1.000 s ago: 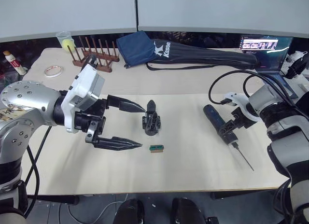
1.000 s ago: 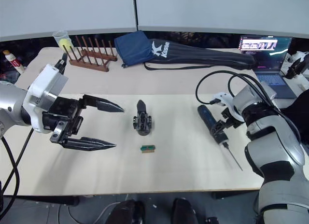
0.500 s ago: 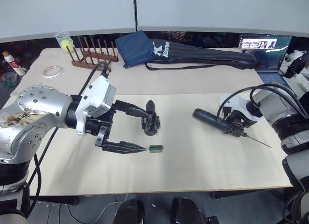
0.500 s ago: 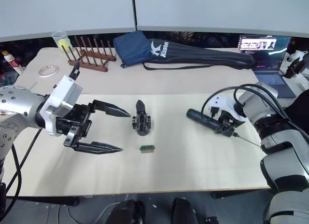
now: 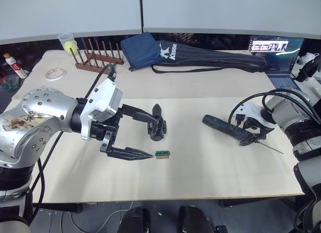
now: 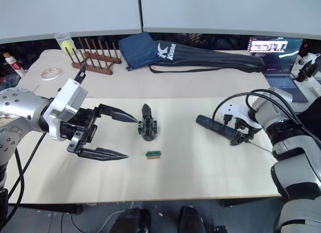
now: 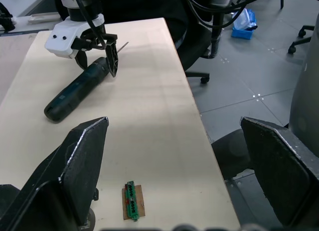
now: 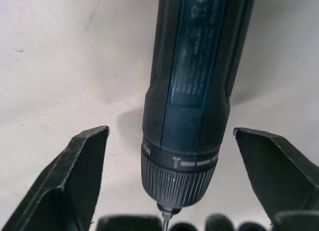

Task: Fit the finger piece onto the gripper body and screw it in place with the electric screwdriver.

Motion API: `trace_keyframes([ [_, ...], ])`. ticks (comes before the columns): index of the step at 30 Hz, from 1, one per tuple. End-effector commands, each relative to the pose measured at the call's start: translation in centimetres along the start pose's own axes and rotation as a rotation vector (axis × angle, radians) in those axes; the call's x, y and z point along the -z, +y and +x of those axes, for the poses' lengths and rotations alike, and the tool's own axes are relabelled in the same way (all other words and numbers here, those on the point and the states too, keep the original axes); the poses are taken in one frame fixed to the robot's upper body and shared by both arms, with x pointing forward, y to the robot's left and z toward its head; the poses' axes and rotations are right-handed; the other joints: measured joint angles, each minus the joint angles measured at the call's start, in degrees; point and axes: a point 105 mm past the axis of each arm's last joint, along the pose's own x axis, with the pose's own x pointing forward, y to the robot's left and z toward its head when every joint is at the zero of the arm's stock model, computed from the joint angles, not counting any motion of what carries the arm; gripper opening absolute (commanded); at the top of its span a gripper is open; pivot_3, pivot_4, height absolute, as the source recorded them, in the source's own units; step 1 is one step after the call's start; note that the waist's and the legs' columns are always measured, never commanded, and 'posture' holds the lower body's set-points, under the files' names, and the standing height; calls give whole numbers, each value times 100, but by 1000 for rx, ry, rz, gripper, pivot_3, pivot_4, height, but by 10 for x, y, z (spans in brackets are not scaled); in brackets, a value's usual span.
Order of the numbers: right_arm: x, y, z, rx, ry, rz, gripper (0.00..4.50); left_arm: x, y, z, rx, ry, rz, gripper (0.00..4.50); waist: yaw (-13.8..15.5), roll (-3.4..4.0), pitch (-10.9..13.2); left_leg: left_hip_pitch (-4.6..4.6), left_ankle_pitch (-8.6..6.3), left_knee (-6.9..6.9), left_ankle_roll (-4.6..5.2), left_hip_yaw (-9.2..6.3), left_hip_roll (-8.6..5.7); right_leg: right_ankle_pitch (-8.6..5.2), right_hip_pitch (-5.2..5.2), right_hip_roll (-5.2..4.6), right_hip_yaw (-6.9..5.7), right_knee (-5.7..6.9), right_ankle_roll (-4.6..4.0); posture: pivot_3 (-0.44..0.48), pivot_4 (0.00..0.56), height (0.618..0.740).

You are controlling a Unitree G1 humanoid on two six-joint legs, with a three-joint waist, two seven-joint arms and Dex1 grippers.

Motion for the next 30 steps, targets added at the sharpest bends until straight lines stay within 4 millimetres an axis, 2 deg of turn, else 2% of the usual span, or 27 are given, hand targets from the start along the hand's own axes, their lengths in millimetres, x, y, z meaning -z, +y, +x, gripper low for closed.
trace_keyframes([
  [1, -5, -4, -1, 11, -14, 48, 4475, -5, -2, 1, 5, -7, 46, 4500, -1, 0, 0, 1, 0, 0, 0, 0, 0, 0, 2, 1, 0, 0, 0, 0, 150, 740],
  [8, -5, -8, 14, 19, 12, 88, 4475, -5, -1, 1, -7, -9, 50, 4500, -9, 0, 0, 8, 0, 1, 0, -1, 0, 0, 10, 1, -1, -1, 0, 0, 150, 740],
  [12, 2, -7, 18, 16, 38, 56, 3339, -5, -1, 1, -11, -7, 46, 4500, -6, 0, 0, 35, 0, 1, 0, -3, 0, -1, 40, 1, -3, -6, 1, 0, 150, 740],
  [16, 6, -6, 20, 9, 27, 43, 1965, -3, -1, 1, -16, -1, 40, 4500, -6, 0, 0, 48, -1, 1, 0, -7, 0, -1, 60, 1, -6, -10, 1, 0, 150, 740],
  [19, 6, -8, 17, 29, -20, 4, 1929, 1, -3, 2, -12, 3, 30, 4500, -3, 0, 0, 63, -1, -3, 0, -9, 0, -1, 76, 1, -7, -14, 1, 0, 150, 740],
  [22, -2, -10, 5, 54, -124, -68, 1929, 5, -4, 3, -11, 0, 8, 4500, 8, 0, 0, 64, -2, -3, 0, -9, -1, -1, 77, 1, -7, -15, 1, 0, 150, 740],
  [24, -20, -11, -11, 95, -276, -140, 1929, 9, -5, 5, -7, -10, -25, 4500, 1, 0, 0, 64, -2, -4, 1, -9, -1, -1, 76, 0, -6, -16, 1, 0, 150, 740],
  [27, -45, -16, -40, 167, -519, -59, 1929, 18, -11, 7, -8, -38, -79, 4500, -38, 17, 11, 64, -1, -13, 0, -5, 0, -2, 67, 0, 0, -15, 1, 0, 150, 740],
  [30, -59, 2, -69, 213, -701, -187, 1929, 31, -17, 5, -24, -32, -101, 4500, -50, 31, 23, 64, 0, -18, -2, -2, 3, -4, 59, 2, 7, -8, -2, 0, 150, 740],
])
